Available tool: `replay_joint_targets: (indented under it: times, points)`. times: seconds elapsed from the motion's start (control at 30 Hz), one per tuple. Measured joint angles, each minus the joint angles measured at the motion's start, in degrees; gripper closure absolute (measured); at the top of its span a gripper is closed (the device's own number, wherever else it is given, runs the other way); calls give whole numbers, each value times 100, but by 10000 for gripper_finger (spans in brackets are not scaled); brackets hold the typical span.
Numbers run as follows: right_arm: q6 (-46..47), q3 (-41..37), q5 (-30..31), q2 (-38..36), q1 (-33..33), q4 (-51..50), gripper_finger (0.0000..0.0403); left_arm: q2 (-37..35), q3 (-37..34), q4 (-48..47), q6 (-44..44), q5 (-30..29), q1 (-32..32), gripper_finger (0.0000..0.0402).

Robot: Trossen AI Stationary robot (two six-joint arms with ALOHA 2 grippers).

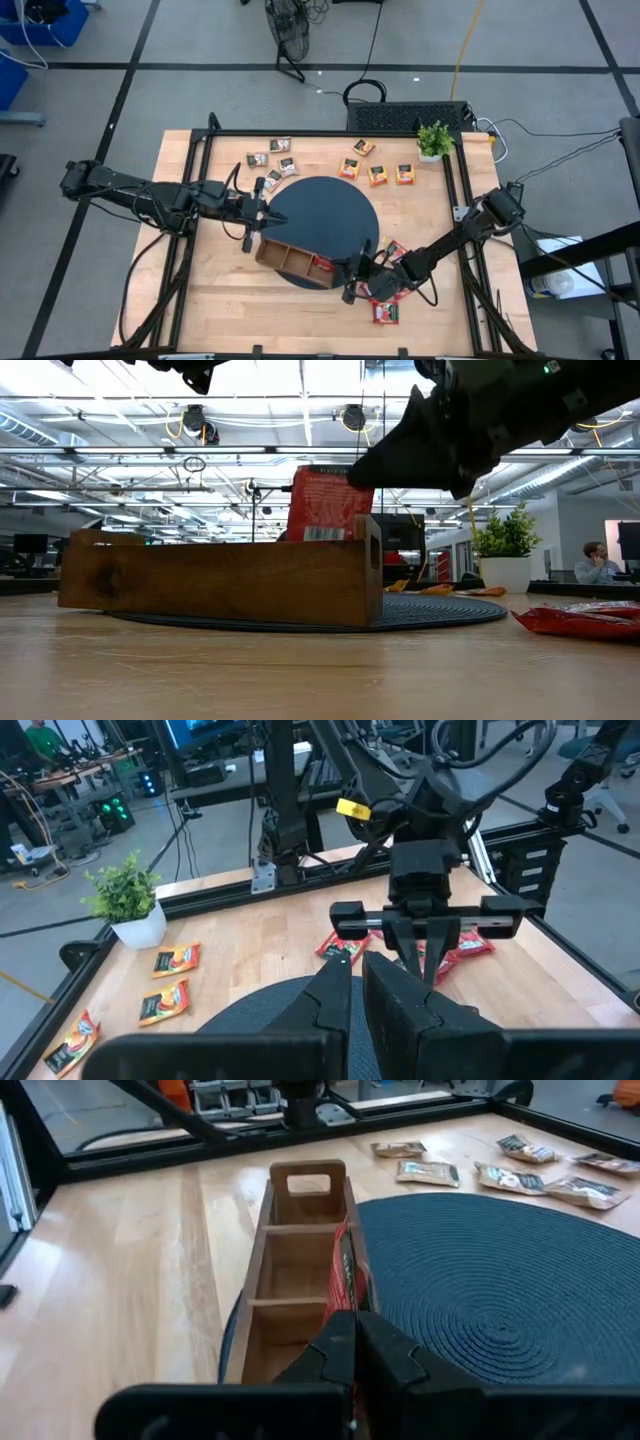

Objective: Pick & Place Tea
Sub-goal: Put the red tea bag into the right section of the wooden organizer

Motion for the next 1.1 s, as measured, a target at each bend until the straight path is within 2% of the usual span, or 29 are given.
replay_joint_targets:
  times: [0.63, 1.1]
  points:
    - [-85, 2, 2, 0, -48, -50, 397, 1, 0, 0, 0, 0, 0, 364]
    - [-66, 1, 24, 0, -56, -28, 304, 0, 0, 0, 0, 0, 0, 364]
